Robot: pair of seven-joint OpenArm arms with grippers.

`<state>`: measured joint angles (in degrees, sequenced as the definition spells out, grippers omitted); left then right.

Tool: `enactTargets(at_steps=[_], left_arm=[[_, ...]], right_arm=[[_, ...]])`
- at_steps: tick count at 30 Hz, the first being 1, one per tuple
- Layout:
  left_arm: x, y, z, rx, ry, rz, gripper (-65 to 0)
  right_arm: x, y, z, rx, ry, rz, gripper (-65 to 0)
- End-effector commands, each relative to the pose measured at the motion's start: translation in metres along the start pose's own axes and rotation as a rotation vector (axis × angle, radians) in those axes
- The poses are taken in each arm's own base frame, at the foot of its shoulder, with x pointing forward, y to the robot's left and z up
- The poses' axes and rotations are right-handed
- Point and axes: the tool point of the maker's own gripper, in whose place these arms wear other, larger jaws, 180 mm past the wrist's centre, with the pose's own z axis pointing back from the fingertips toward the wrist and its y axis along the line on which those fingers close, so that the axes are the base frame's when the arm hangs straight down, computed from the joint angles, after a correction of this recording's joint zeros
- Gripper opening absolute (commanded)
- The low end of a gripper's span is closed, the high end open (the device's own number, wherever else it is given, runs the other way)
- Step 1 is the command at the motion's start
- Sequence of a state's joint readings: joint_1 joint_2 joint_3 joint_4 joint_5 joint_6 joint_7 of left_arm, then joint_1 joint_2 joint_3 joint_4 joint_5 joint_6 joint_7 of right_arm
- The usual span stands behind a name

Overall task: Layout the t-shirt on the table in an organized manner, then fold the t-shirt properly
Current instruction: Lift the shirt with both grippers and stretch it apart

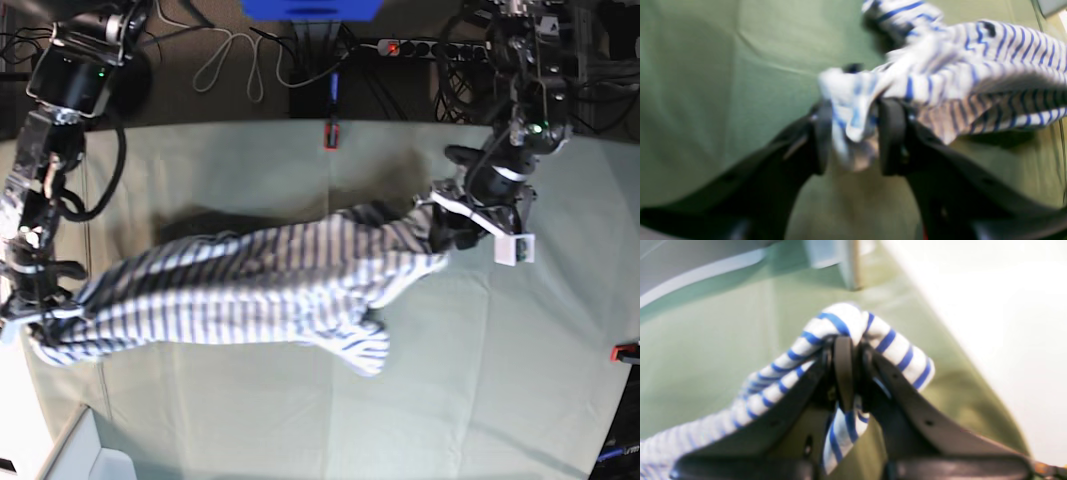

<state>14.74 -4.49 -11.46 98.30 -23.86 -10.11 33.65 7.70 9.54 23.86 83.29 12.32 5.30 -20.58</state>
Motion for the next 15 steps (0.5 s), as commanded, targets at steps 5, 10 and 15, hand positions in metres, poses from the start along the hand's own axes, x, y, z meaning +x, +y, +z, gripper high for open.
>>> enactTargets(at_steps=[5, 10, 15], left_arm=[[0.014, -0.016, -0.002, -0.046, -0.049, -0.005, -35.1], [-0.005, -0.015, -0.008, -0.043, 0.004, 0.001, -20.9], [-0.04, -0.013, -0.025, -0.05, 0.104, 0.032, -13.2]], right_arm=[[0.028, -0.021, -0.007, -0.026, -0.062, 0.046, -65.0], [0.009, -0.034, -0.008, -0.047, 0.019, 0.063, -52.7], [-0.003, -0.039, 0.011, -0.049, 0.041, 0.096, -39.5]])
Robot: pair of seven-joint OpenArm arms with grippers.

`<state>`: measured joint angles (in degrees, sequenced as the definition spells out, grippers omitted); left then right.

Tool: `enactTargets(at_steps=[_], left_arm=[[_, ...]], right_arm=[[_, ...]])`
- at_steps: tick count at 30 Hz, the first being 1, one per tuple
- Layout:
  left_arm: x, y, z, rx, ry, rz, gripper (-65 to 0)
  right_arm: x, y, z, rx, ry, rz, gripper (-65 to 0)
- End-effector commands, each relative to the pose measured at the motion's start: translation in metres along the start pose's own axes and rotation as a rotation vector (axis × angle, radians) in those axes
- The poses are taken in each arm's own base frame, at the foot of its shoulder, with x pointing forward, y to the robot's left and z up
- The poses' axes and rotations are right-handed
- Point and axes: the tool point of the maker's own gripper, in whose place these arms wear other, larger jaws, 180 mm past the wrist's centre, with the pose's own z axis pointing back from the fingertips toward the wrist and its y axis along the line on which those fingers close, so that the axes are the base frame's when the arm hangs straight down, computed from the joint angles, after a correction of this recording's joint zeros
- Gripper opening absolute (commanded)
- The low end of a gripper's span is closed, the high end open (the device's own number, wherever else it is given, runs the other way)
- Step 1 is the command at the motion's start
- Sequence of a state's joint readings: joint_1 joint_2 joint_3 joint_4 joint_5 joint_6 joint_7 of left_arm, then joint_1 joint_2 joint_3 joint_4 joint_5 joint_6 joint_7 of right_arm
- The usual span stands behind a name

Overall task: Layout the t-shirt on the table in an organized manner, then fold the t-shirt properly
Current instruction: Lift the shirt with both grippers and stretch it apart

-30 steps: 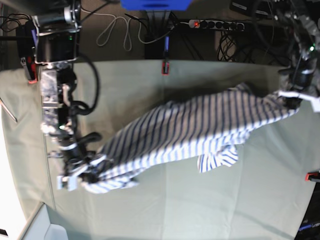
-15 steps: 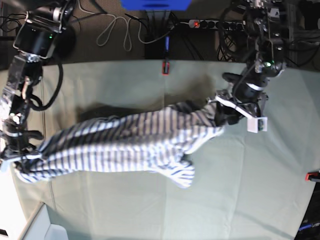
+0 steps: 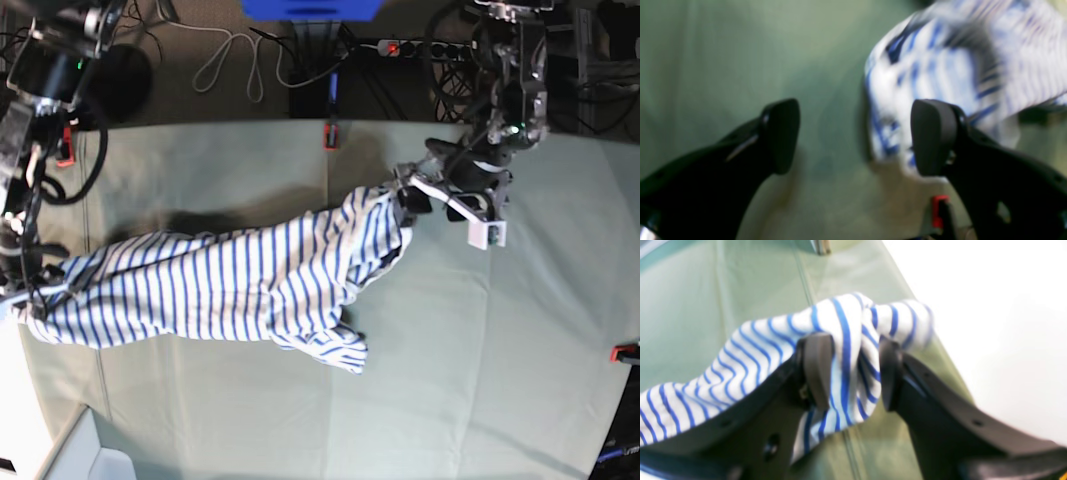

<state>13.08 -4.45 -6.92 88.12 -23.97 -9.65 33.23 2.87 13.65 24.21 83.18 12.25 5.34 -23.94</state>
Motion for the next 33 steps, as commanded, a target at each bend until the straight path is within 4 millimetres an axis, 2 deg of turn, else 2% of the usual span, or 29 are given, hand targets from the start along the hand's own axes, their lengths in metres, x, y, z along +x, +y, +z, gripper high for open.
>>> enactTargets(at_steps=[1, 6, 12, 14, 16, 21, 23, 24, 27, 33], left_arm=[[0.011, -0.011, -0.003, -0.038, -0.033, -0.008, -13.1], [0.001, -0.031, -0.013, -0.084, 0.003, -0.029, -13.1], [-0.015, -0.049, -0.017, -0.128, 0.047, -0.058, -13.2], [-0.013, -0.055, -0.019, -0.144, 0.045, -0.063, -14.2], [-0.01, -0.057, -0.019, -0.149, 0.04, -0.067, -23.6], [0.0, -0.057, -0.021, -0.148, 0.017, -0.067, -65.0], [0.007, -0.057, -0.021, -0.15, 0.004, -0.072, -64.8], [0.014, -0.057, -0.018, -0.154, -0.016, -0.067, -63.7], [0.055, -0.051, -0.001, -0.155, -0.133, -0.019, -65.0], [0.147, -0.026, 0.052, -0.092, -0.412, -0.019, -65.0]], right_arm=[[0.023, -0.005, 0.006, -0.003, -0.072, 0.019, -38.7], [0.003, 0.004, 0.031, 0.014, -0.057, 0.037, -38.4], [-0.017, 0.005, 0.047, 0.018, -0.022, 0.045, -38.4], [-0.021, 0.004, 0.048, 0.018, -0.014, 0.047, -38.4], [-0.028, 0.003, 0.051, 0.017, 0.001, 0.048, -38.4], [-0.035, 0.003, 0.053, 0.016, 0.017, 0.048, -38.4], [-0.041, 0.003, 0.055, 0.016, 0.03, 0.043, -38.4], [-0.042, 0.003, 0.055, 0.015, 0.031, 0.045, -38.4], [-0.043, 0.004, 0.056, 0.015, 0.034, 0.044, -38.4], [-0.048, 0.001, 0.057, 0.012, 0.048, 0.053, -38.4]])
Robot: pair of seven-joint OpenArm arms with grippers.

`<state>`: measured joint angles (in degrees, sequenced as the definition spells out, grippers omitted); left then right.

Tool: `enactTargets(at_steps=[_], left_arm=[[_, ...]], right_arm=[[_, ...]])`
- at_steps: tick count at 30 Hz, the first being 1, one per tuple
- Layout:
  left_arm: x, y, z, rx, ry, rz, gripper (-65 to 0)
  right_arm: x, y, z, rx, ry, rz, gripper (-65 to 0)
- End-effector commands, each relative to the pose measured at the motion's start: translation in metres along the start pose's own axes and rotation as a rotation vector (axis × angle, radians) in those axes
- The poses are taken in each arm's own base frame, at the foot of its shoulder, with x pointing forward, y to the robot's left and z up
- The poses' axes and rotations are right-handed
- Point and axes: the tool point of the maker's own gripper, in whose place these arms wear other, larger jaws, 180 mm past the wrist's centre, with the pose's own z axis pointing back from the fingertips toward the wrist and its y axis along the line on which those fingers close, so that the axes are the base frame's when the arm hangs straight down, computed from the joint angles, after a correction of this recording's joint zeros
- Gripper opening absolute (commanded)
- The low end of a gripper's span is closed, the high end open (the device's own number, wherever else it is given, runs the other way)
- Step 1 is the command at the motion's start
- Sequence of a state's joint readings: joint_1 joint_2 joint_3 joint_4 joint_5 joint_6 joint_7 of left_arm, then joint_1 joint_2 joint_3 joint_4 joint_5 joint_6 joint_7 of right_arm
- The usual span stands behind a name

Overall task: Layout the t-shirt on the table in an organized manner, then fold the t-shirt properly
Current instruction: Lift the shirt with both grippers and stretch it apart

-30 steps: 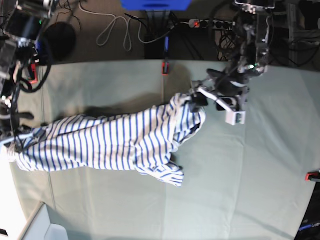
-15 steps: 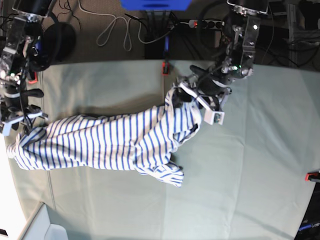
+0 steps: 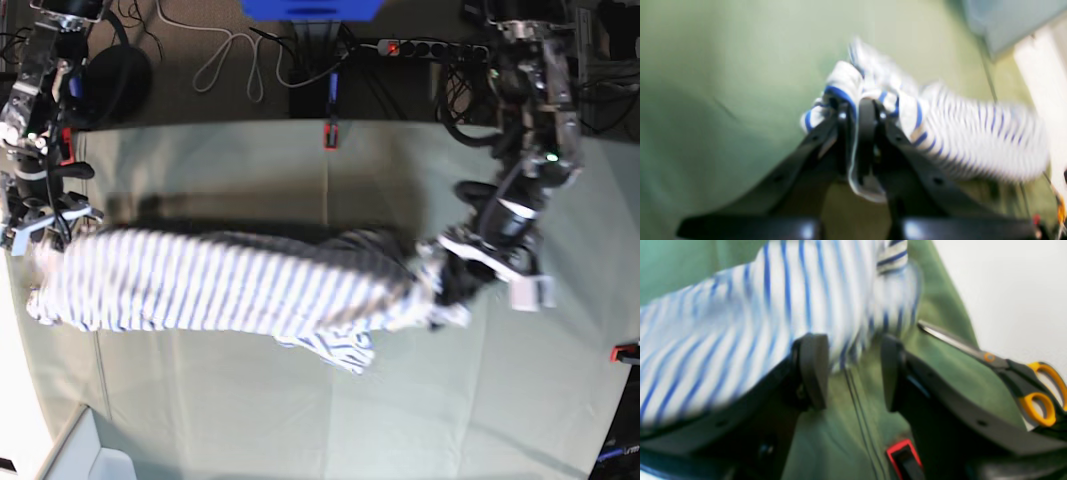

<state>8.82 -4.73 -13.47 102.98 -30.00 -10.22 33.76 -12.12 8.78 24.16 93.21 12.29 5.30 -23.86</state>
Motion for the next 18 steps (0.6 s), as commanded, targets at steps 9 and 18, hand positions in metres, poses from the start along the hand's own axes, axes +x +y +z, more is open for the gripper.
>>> enactTargets(at_steps=[9, 18], left_arm=[[0.155, 0.026, 0.043, 0.099, -0.434, -0.072, -65.0], [0.267, 0.047, 0.082, 0.174, -0.694, -0.178, -65.0]], right_arm=[[0.019, -0.003, 0.001, -0.002, -0.058, 0.016, -38.4], [0.003, -0.006, 0.006, -0.007, -0.021, 0.023, -38.4]])
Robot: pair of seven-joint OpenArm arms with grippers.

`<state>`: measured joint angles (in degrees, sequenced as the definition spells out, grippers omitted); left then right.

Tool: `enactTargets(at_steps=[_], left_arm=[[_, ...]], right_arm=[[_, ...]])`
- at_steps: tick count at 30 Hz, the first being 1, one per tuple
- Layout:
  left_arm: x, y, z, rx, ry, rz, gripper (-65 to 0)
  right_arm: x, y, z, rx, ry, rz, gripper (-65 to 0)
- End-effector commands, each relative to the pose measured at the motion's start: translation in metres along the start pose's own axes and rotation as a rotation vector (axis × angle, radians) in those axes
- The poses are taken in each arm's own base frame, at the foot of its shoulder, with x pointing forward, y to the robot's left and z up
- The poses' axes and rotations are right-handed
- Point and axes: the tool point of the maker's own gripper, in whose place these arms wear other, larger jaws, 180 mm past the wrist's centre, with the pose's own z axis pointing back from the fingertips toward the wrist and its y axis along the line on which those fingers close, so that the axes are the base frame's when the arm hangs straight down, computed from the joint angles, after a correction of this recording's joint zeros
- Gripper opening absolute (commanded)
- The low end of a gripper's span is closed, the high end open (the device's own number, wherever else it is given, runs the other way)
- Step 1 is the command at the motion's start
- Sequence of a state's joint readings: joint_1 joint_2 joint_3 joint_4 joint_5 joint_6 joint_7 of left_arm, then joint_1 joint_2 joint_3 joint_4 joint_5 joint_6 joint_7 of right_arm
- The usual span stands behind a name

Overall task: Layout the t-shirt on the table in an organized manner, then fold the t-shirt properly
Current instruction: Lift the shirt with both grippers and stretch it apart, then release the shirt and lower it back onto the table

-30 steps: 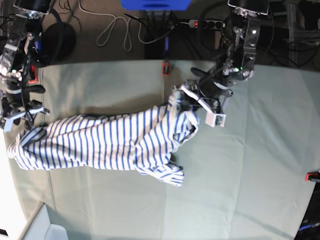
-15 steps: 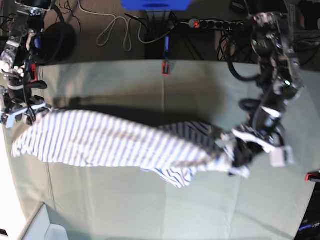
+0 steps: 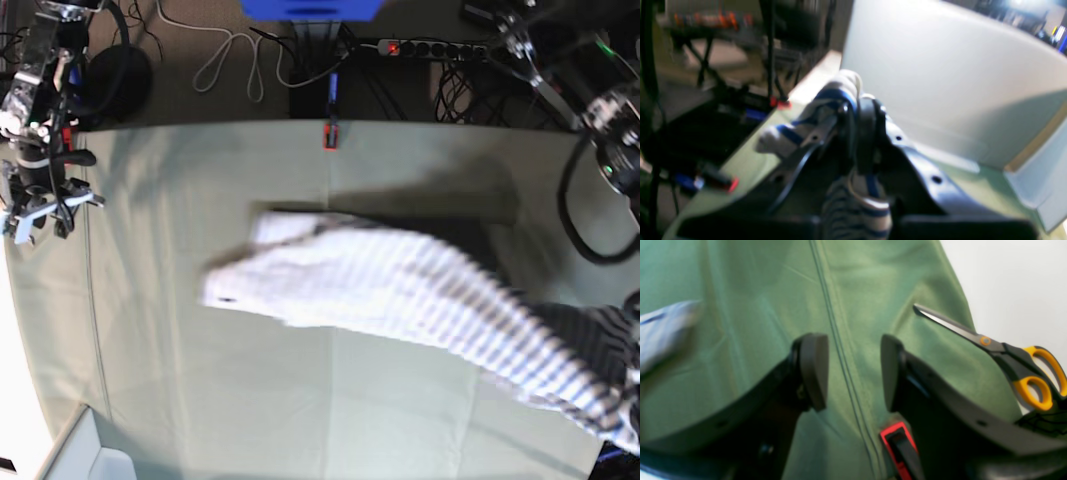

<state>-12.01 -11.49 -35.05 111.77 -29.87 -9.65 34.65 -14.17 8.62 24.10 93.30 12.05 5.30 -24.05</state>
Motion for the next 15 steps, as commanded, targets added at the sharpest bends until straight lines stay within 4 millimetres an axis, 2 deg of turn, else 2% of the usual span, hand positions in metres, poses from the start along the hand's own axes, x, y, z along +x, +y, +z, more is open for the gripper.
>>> enactTargets(at_steps=[1, 5, 7, 9, 11, 15], left_arm=[[0.032, -0.007, -0.005, -0.027, -0.1, -0.013, -65.0], [0.066, -0.012, -0.013, -0.044, -0.185, -0.031, -65.0], [0.069, -0.017, -0.015, -0.055, -0.193, -0.023, -65.0], [0.052, -0.044, -0.021, -0.125, -0.154, -0.007, -65.0], [0.026, -0.074, -0.022, -0.196, -0.092, 0.018, -65.0], [-0.021, -0.155, -0.014, -0.367, 0.013, 0.115, -65.0]], right_arm=[[0.018, -0.003, 0.001, -0.002, -0.059, 0.01, -38.4], [0.008, -0.006, 0.005, -0.007, -0.036, 0.018, -38.4], [0.006, -0.007, 0.006, -0.007, -0.03, 0.02, -38.4], [-0.001, -0.008, 0.008, -0.009, -0.015, 0.023, -38.4], [-0.006, -0.01, 0.01, -0.011, -0.004, 0.027, -38.4], [-0.018, -0.011, 0.015, -0.014, 0.022, 0.024, -38.4]])
